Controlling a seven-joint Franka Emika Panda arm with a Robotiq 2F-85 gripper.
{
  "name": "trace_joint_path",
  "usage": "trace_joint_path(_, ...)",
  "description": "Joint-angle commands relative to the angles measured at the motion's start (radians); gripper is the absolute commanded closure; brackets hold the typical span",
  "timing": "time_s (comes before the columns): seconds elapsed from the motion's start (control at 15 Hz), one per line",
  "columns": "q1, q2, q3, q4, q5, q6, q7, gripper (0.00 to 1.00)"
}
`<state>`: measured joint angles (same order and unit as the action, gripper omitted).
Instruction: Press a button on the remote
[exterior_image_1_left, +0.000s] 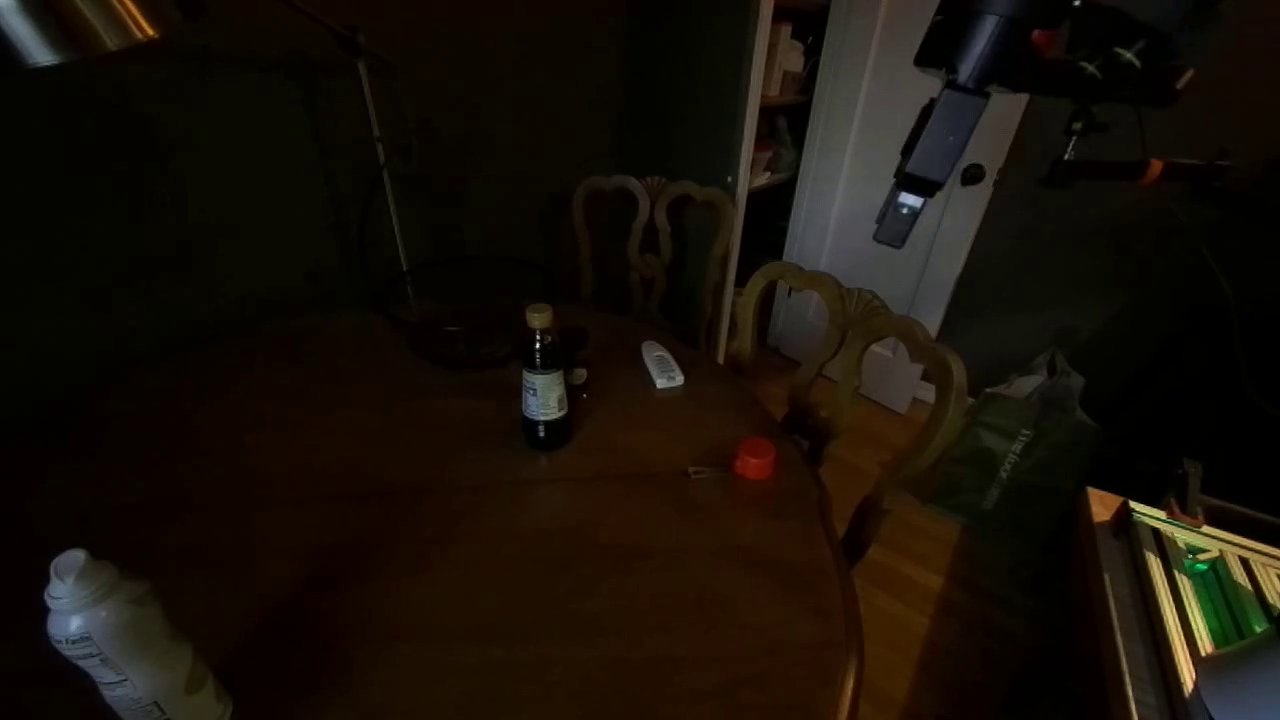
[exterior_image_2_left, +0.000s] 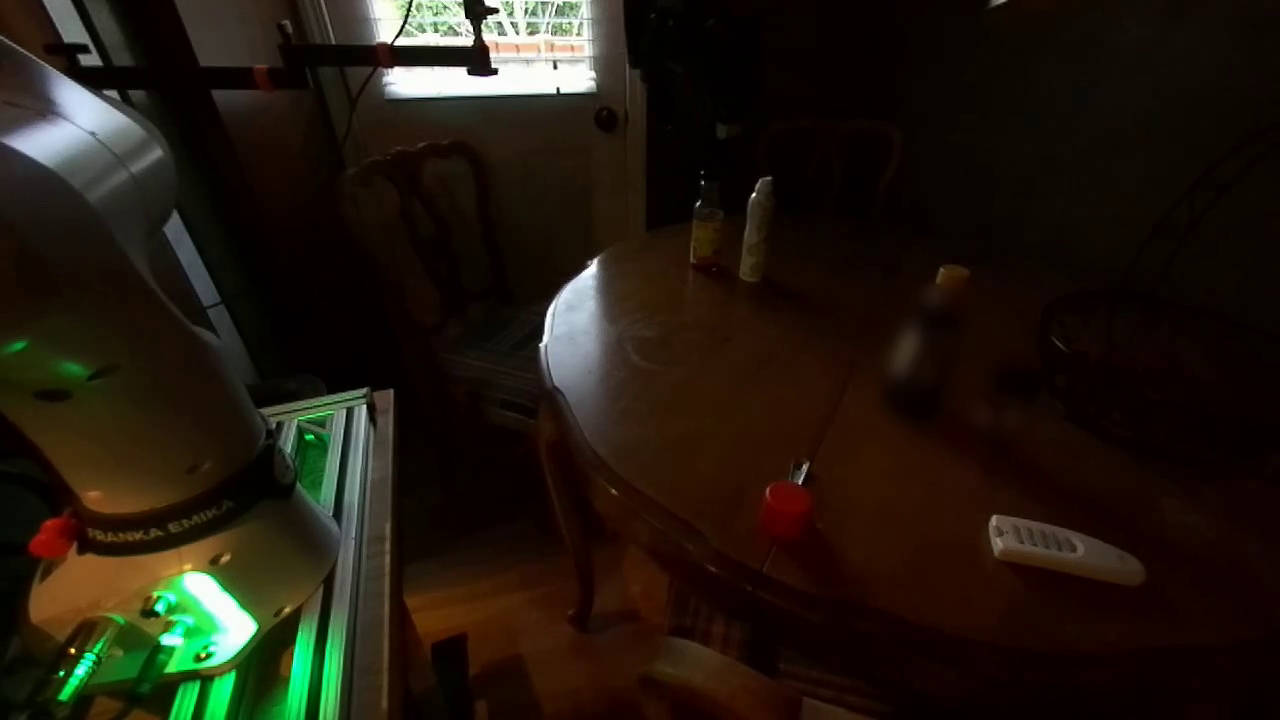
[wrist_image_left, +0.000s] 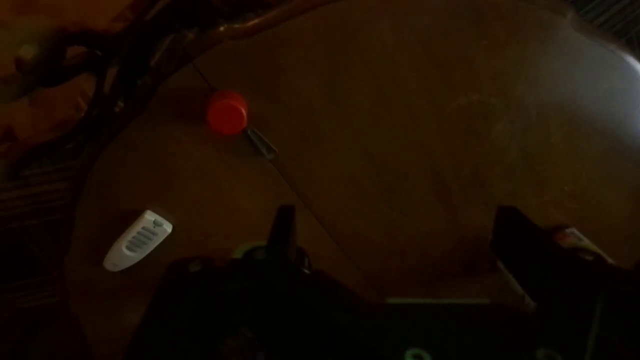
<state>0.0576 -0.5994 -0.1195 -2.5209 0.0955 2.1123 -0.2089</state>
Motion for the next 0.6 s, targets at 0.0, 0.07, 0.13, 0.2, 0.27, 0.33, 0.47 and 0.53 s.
trace_joint_path(0.0,-0.003,0.189,-0.076,0.128,0.083,0.107,-0.061,0.0)
trace_joint_path(0.07,0.003,0.243,-0.099,0.166,0.124,0.135,-0.068,0.0)
trace_joint_path(0.13,0.003,0.3,-0.115,0.208,0.152,0.156,-0.08,0.0)
trace_joint_path(0.2,0.0,0.354,-0.125,0.245,0.179,0.184,-0.094,0.0)
trace_joint_path(0.27,-0.012,0.41,-0.127,0.283,0.19,0.204,-0.095,0.0)
trace_joint_path(0.33,-0.024,0.464,-0.127,0.316,0.202,0.246,-0.097,0.0)
trace_joint_path(0.47,-0.065,0.567,-0.112,0.389,0.189,0.281,-0.039,0.0)
trace_joint_path(0.53,-0.085,0.61,-0.105,0.418,0.176,0.304,-0.016,0.0)
